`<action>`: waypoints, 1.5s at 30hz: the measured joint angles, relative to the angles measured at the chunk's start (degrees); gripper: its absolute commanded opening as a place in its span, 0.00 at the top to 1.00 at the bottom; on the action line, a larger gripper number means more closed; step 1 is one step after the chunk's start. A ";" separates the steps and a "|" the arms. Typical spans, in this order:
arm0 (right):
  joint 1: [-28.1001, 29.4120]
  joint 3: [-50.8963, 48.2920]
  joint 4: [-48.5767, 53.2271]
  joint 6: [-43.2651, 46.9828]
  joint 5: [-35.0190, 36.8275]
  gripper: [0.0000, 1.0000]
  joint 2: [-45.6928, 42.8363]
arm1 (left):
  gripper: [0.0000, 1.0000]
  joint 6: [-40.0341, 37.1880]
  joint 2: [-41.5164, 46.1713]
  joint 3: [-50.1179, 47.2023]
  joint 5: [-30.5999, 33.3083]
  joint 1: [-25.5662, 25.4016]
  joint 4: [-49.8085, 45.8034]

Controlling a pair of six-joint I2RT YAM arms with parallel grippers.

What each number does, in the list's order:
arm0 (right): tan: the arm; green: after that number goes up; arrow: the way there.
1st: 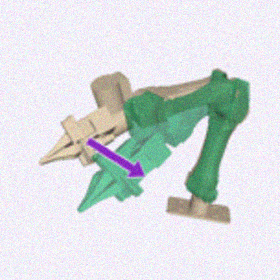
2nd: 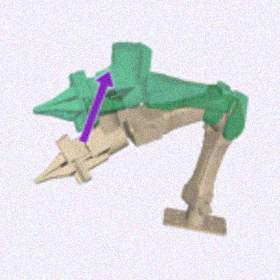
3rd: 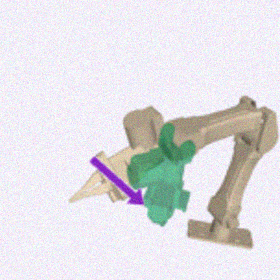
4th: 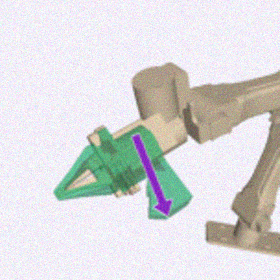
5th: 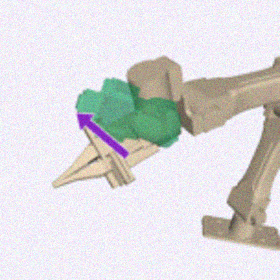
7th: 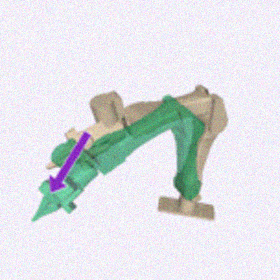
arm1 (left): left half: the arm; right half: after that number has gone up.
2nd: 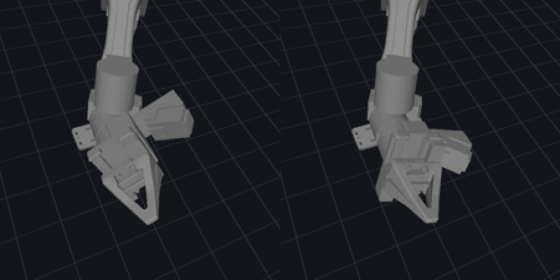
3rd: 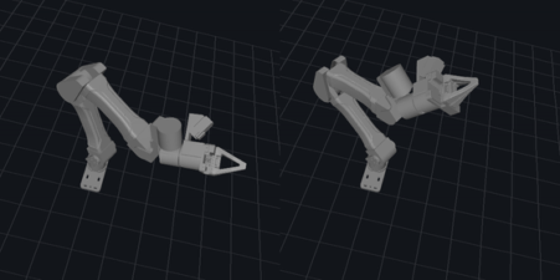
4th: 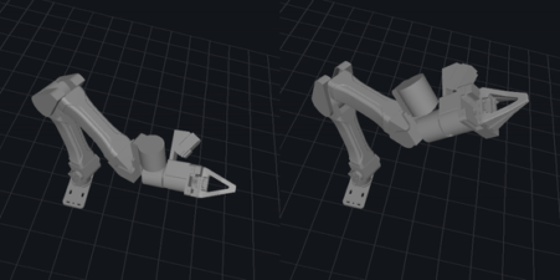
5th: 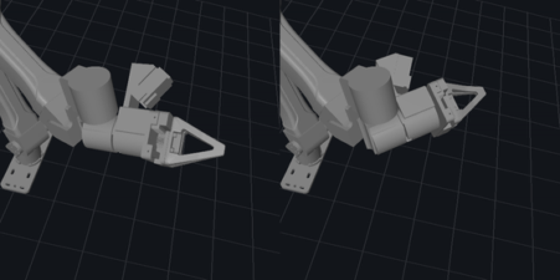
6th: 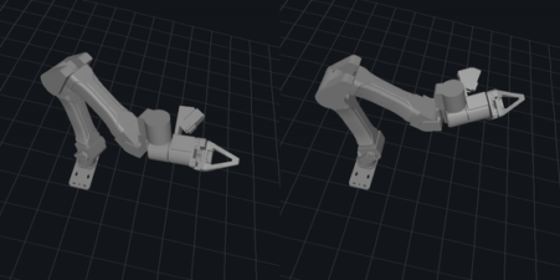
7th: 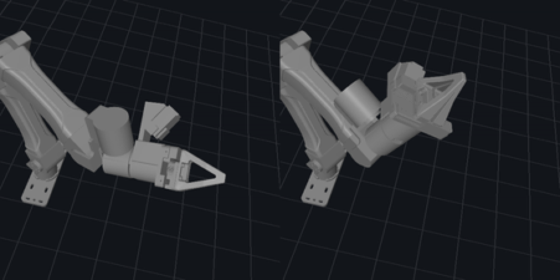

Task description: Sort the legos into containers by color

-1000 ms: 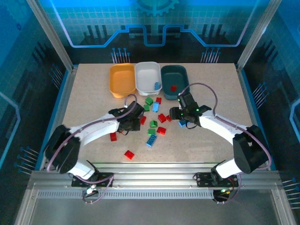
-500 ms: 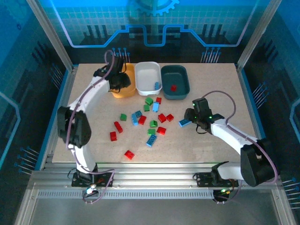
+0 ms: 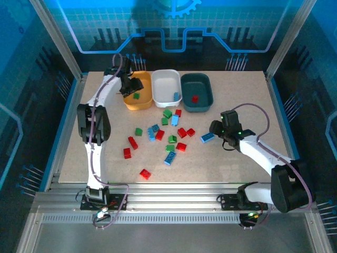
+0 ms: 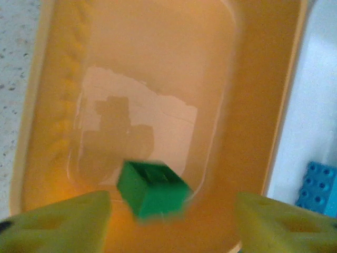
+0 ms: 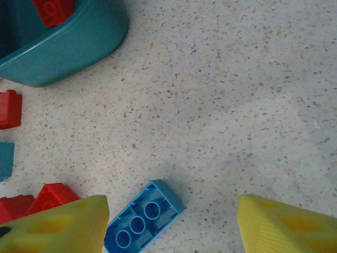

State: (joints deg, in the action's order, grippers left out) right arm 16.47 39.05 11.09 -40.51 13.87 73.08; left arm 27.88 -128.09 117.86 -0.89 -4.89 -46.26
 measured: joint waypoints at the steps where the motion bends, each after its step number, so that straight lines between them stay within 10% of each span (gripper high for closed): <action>1: 0.09 -0.02 -0.11 0.13 0.02 0.32 0.00 | 0.16 -0.07 0.00 0.24 -0.52 -0.02 0.00; 7: 4.17 0.59 -0.35 1.95 0.35 0.34 1.38 | 0.12 -0.22 5.49 -6.23 -4.92 -0.07 4.09; 17: 19.39 9.97 2.75 4.98 -2.99 0.32 12.98 | 0.01 9.77 53.55 -61.37 -11.89 -0.26 23.52; 23: 24.48 11.78 5.40 4.55 -5.99 0.32 18.36 | 0.01 15.39 65.94 -84.08 -13.29 -0.33 25.94; 45: 27.63 16.85 19.21 19.17 -2.93 0.31 20.76 | 0.01 18.75 79.62 -90.62 -18.34 -0.52 27.28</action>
State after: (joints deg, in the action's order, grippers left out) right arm 44.10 55.90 30.30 -21.34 10.94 93.84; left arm 46.63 -48.47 27.24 -19.22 -5.41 -18.98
